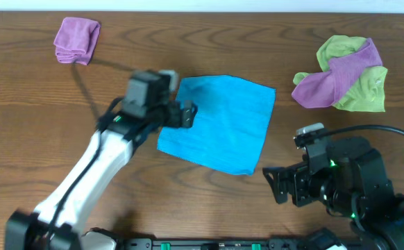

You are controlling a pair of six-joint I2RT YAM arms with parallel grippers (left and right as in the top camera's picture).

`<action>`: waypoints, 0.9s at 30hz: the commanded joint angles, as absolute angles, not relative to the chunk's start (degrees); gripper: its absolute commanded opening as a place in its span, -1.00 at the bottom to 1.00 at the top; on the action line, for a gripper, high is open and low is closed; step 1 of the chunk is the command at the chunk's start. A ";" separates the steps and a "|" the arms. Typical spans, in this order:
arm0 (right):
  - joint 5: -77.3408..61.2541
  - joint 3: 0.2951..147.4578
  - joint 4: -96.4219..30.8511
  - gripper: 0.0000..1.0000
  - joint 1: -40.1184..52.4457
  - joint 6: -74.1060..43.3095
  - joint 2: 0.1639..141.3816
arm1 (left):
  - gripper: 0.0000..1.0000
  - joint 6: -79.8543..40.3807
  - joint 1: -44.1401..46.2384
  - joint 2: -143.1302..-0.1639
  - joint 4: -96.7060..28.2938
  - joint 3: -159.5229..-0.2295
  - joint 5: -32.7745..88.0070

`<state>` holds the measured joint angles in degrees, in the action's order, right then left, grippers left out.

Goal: Fold the cloth
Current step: 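Reach the left gripper to the blue cloth's far-left corner and grasp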

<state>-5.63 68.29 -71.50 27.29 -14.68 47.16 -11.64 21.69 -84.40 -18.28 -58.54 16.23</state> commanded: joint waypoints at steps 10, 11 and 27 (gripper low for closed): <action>1.72 68.64 -63.44 0.65 27.40 -12.21 47.09 | 0.58 -12.19 28.05 -110.15 -15.25 -76.82 -5.50; 1.72 68.64 -63.22 0.67 27.40 -11.40 47.16 | 0.48 -13.80 28.05 -111.28 -16.32 -77.56 -4.99; 1.69 68.64 -62.15 0.74 27.40 -7.42 47.31 | -0.89 -26.70 28.05 -112.77 -11.97 -77.80 -3.62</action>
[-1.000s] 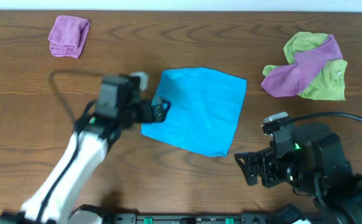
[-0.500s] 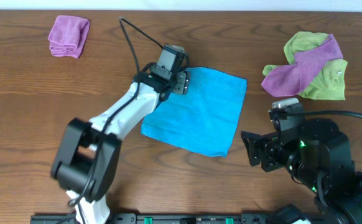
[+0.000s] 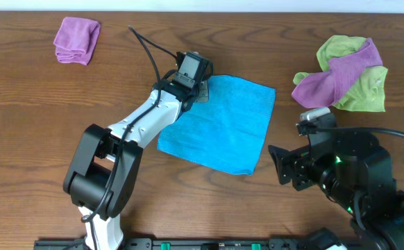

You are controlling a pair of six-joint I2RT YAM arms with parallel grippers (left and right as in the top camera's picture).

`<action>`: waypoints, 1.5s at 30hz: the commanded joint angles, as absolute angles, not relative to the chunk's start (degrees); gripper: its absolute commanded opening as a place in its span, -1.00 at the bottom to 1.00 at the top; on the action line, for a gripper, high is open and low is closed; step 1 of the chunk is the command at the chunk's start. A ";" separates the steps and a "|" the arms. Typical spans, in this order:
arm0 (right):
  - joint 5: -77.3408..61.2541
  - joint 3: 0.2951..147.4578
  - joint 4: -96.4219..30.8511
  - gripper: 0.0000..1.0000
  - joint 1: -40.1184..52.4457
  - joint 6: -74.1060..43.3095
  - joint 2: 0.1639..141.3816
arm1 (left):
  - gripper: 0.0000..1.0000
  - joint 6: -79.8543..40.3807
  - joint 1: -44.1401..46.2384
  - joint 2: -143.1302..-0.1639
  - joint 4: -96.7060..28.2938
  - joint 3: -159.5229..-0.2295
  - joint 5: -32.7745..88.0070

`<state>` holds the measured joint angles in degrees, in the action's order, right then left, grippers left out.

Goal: Fold the cloth

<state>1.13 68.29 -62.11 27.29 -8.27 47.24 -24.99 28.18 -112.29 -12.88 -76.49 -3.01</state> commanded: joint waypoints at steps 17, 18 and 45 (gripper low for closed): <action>1.26 68.64 -61.08 0.69 27.40 -10.74 50.65 | -0.89 -23.77 24.58 -118.13 -9.30 -77.80 3.81; 1.26 68.64 -61.08 0.70 27.40 -10.96 50.94 | -0.89 -23.77 24.40 -118.67 -8.97 -77.80 3.86; 1.76 68.64 -59.07 0.72 27.40 -12.16 51.29 | -0.89 -47.66 21.39 -121.51 -4.62 -78.87 8.58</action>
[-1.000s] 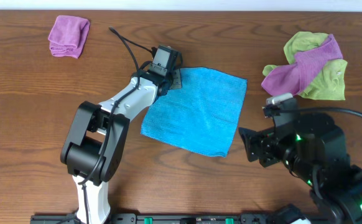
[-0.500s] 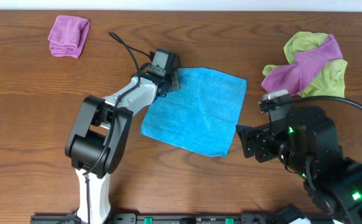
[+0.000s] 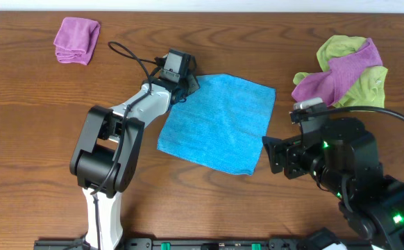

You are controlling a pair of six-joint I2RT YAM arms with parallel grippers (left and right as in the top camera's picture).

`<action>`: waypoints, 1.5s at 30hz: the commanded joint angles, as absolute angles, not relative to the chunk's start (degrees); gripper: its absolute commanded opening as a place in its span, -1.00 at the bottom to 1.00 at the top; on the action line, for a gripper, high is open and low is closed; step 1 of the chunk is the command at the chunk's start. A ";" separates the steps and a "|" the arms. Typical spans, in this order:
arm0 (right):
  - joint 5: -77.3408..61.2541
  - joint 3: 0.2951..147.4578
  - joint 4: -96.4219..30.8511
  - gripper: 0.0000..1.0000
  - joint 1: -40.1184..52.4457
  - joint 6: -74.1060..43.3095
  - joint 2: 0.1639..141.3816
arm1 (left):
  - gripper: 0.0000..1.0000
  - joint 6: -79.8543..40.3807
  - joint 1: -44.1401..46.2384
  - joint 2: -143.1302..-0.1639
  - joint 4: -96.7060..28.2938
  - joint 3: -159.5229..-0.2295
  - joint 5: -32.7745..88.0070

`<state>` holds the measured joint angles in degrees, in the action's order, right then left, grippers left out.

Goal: Fold the cloth

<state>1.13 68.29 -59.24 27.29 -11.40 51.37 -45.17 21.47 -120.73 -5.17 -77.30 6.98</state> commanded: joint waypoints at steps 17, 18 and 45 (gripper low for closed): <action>1.72 68.64 -58.74 0.74 27.40 -12.19 51.29 | -0.88 -47.07 20.38 -121.58 -9.06 -78.87 8.19; 1.72 68.64 -58.74 0.74 27.40 -12.19 51.29 | -0.89 -47.48 20.14 -121.58 -9.47 -78.87 8.21; 1.74 68.64 -58.46 0.81 27.40 -12.19 51.29 | -0.20 -51.13 19.62 -124.60 5.02 -78.87 13.85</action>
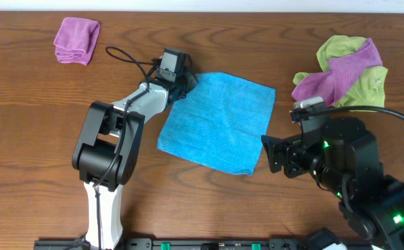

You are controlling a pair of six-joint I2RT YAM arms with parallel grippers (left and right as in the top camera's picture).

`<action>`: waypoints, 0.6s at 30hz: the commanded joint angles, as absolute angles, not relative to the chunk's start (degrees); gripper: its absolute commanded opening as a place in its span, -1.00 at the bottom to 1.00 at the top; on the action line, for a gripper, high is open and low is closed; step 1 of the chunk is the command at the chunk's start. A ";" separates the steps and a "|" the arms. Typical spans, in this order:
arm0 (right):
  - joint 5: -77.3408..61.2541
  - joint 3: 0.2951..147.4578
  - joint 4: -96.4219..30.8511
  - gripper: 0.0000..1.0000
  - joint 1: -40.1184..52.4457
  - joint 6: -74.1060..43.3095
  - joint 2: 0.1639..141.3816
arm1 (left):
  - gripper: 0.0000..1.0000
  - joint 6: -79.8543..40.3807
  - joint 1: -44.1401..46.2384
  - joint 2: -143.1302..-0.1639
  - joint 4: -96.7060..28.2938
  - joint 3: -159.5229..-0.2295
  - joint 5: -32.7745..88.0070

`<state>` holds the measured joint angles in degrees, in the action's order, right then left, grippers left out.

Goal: Fold the cloth

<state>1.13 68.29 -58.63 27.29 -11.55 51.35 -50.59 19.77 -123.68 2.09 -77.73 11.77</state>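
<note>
A blue cloth [219,121] lies spread flat on the wooden table [35,139], slightly rotated. My left gripper [187,79] sits at the cloth's far left corner, with its dark fingers down on or at the cloth's edge. The wrist hides whether they pinch the fabric. My right gripper [269,155] hovers just off the cloth's near right corner, its fingers spread apart and holding nothing.
A folded purple cloth [77,40] rests at the far left. A crumpled heap of green and purple cloths [342,75] lies at the far right, behind my right arm. The left arm's black cable [129,57] loops over the table.
My left gripper has shifted slightly left and away at the cloth's far left corner. The right gripper and the cloth look unchanged.
First my left gripper was blurred at the cloth's left edge and the right gripper was low, near the front. Then the left gripper stood over the far left corner. The right gripper has come up beside the near right corner. The cloth stays flat.
</note>
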 commanded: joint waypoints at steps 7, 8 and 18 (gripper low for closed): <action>1.74 68.64 -57.84 0.83 27.40 -12.19 51.29 | 0.91 -51.46 18.79 -124.60 15.59 -78.87 16.27; 1.74 68.64 -57.84 0.83 27.40 -12.19 51.29 | 0.91 -51.44 18.50 -124.60 15.05 -78.87 16.47; 4.47 68.55 -60.23 0.50 26.65 -12.19 54.11 | 0.92 -30.52 13.67 -120.38 -1.13 -78.94 29.85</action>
<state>2.11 68.29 -59.64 27.29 -11.75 52.29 -40.91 14.02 -123.55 2.57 -78.39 27.31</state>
